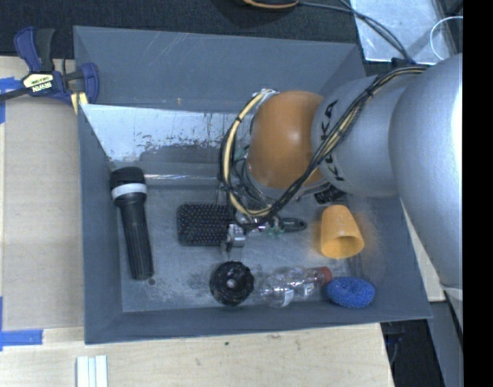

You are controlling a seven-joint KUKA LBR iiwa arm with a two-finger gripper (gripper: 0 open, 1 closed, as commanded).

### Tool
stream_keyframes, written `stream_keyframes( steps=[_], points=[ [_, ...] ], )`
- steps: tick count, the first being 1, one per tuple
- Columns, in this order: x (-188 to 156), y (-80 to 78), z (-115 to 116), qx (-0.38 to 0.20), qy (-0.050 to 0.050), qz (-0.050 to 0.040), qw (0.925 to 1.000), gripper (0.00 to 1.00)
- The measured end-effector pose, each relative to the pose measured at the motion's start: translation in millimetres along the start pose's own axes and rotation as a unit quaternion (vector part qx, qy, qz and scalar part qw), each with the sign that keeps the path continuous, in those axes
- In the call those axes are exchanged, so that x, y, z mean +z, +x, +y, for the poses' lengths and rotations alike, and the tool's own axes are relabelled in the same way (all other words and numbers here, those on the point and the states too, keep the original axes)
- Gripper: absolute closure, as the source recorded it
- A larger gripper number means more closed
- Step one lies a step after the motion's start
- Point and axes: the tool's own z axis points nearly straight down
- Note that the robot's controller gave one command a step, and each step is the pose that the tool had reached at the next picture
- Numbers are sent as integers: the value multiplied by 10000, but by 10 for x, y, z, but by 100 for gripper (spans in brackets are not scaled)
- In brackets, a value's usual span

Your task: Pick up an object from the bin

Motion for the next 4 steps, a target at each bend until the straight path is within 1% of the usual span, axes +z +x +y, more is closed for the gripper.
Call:
stream_keyframes(
  steps=[1,2,3,4],
  points=[
    [7,-52,24,-94,1,-26,10000,0],
    [-23,-22,2,-6,-9,-29,10000,0],
    [-8,-63,22,-89,-5,-43,10000,0],
    [-72,-52,14,-19,-25,-63,10000,100]
  ],
)
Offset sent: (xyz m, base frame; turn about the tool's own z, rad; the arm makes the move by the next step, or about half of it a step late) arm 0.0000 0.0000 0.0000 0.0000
